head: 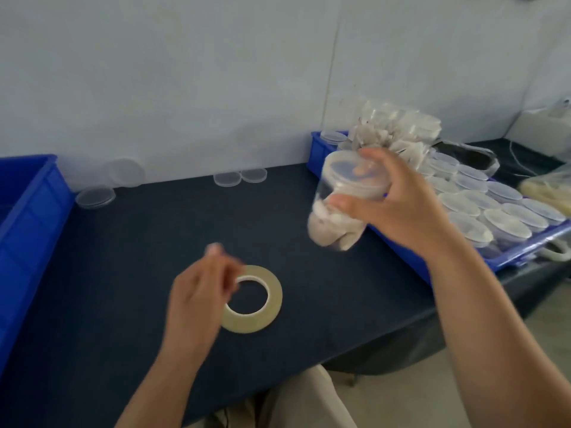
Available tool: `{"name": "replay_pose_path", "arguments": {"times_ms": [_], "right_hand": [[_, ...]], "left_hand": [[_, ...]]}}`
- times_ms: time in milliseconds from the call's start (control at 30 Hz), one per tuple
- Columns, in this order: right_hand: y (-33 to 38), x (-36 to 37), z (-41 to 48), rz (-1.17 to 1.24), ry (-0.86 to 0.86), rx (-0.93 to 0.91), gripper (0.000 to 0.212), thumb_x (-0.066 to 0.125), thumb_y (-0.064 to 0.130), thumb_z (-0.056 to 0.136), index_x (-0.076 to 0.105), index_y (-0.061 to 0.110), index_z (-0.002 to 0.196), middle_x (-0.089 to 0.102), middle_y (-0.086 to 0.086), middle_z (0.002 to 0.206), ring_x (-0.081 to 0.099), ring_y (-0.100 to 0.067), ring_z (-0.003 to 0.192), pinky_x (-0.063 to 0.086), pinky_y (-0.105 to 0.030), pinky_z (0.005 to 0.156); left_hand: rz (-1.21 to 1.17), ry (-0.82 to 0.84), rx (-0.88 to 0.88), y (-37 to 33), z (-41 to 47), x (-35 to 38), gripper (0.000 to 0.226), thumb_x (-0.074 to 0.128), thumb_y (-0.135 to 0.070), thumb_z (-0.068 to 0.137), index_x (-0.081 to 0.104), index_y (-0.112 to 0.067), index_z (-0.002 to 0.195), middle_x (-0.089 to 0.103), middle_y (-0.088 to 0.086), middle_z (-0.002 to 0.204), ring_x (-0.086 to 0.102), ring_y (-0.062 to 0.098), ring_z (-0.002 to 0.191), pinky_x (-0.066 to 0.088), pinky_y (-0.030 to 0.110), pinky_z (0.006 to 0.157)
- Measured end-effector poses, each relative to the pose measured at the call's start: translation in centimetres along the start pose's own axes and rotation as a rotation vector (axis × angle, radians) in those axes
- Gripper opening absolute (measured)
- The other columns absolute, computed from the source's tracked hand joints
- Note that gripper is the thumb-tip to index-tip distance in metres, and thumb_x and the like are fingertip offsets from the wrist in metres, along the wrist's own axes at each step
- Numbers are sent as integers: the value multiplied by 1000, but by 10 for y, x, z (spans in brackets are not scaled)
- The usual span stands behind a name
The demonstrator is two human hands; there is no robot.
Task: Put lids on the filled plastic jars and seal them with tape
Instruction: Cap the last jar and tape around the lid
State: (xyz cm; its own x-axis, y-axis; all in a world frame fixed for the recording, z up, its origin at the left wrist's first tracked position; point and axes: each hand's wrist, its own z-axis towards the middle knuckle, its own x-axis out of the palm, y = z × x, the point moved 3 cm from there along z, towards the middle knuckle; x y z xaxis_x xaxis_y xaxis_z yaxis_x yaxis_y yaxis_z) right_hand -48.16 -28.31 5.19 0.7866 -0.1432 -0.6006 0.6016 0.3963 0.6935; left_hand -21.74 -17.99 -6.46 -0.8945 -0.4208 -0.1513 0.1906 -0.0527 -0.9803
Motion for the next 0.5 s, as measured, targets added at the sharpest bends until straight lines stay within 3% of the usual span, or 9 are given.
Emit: {"name": "replay_pose_path", "arguments": {"times_ms": [67, 100, 167, 233, 300, 433, 500], "right_hand": [[-14, -25, 14, -21, -69, 34, 104, 79, 80, 52, 51, 44, 145, 55, 40, 118, 55, 14, 110, 40, -13, 87], [-22, -36, 19, -35, -90, 47, 104, 80, 79, 53, 51, 42, 146, 55, 35, 120, 55, 9, 110, 40, -15, 87], [-39, -49, 28, -75, -124, 74, 100, 85, 73, 62, 49, 39, 149, 52, 32, 120, 53, 3, 111, 38, -16, 84], [-60, -66, 38, -100, -172, 111, 99, 88, 67, 68, 45, 37, 152, 50, 27, 123, 51, -2, 115, 38, -20, 84], [-82, -81, 49, -114, -221, 151, 101, 89, 65, 67, 43, 35, 153, 50, 29, 117, 53, -2, 109, 40, -16, 77], [-126, -96, 74, -104, -262, 249, 90, 90, 58, 70, 50, 25, 144, 51, 27, 109, 55, -9, 111, 37, -19, 74], [-142, -94, 82, -104, -254, 270, 92, 90, 55, 73, 48, 21, 147, 54, 17, 117, 53, -12, 112, 37, -23, 77]], "left_hand": [[31, 231, 149, -31, 22, 53, 30, 58, -61, 93, 72, -47, 116, 72, -19, 108, 69, -5, 96, 58, 25, 83], [81, 326, 222, -46, 34, 82, 43, 65, -58, 92, 62, -48, 134, 68, -25, 120, 66, -6, 108, 56, 17, 88], [149, 448, 300, -67, 56, 137, 73, 76, -54, 88, 45, -41, 152, 60, -24, 133, 63, -4, 115, 54, 15, 93], [200, 505, 368, -85, 69, 193, 79, 82, -51, 85, 45, -33, 151, 61, -17, 130, 64, 0, 109, 56, 22, 92], [245, 500, 429, -93, 79, 238, 69, 84, -45, 85, 50, -28, 143, 63, -13, 123, 64, 3, 105, 57, 28, 89], [270, 534, 421, -90, 94, 302, 74, 85, -38, 86, 47, -15, 146, 60, 3, 133, 60, 19, 120, 55, 41, 101], [291, 538, 408, -83, 100, 322, 73, 84, -37, 88, 46, -11, 144, 57, 10, 134, 58, 27, 122, 54, 47, 101]]}}
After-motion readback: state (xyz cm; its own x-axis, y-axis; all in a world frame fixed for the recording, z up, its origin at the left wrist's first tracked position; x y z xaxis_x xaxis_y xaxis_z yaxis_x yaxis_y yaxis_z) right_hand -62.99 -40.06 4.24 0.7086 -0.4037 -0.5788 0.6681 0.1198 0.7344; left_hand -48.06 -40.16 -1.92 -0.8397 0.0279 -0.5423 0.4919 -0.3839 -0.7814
